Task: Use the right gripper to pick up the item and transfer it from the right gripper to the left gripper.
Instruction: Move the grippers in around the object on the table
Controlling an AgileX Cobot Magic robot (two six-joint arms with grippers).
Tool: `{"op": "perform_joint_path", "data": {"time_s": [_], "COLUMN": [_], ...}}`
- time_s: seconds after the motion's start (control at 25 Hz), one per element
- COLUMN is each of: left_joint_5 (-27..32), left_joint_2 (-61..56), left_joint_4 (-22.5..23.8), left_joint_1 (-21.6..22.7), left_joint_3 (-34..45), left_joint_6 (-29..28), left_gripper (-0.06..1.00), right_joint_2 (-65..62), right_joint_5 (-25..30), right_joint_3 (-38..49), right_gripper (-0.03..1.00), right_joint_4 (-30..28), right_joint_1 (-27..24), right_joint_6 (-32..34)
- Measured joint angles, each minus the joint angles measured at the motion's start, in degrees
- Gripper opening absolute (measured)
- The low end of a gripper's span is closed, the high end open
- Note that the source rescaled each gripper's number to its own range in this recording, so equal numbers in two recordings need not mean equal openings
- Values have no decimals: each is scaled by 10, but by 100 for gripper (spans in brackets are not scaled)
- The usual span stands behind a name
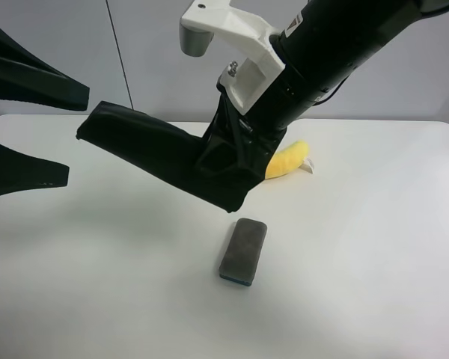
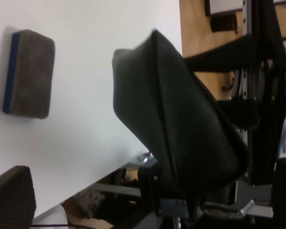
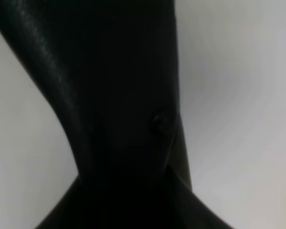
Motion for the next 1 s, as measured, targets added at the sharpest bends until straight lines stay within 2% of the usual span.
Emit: {"op": "perform_joint_path", "data": {"time_s": [0.08, 0.36, 0.64, 0.76, 0.8, 0.88, 0.92, 0.96, 1.0], "left_joint_5": [-13, -83, -111, -111, -111, -109, -108, -108, -108], "left_joint_2": [5, 36, 71, 82, 83, 84, 84, 84, 84], "left_joint_4": [-4, -60, -73, -75, -77, -85, -87, -91, -94], "left_joint_1": [-23, -100, -110, -110, -110, -111, -111, -111, -111], "left_joint_3": [0, 0, 0, 0, 0, 0, -1, -1, -2], "left_joint_6": [0, 3, 4, 4, 4, 4, 4, 2, 2], "left_gripper": [100, 100, 98, 75, 64, 35, 13, 0, 1], "right_joint_2": [0, 0, 0, 0, 0, 0, 0, 0, 0], "right_joint_5": [-1, -1, 0, 0, 0, 2, 3, 2, 1], "right_joint_3": [0, 0, 0, 0, 0, 0, 0, 0, 0], "right_gripper": [0, 0, 0, 0, 0, 0, 0, 0, 0], "right_joint_4": [0, 0, 0, 0, 0, -1, -3, -5, -5], "right_joint_1": [0, 0, 0, 0, 0, 0, 0, 0, 0], "right_joint_6": [0, -1, -1, -1, -1, -1, -1, -2, -2]}}
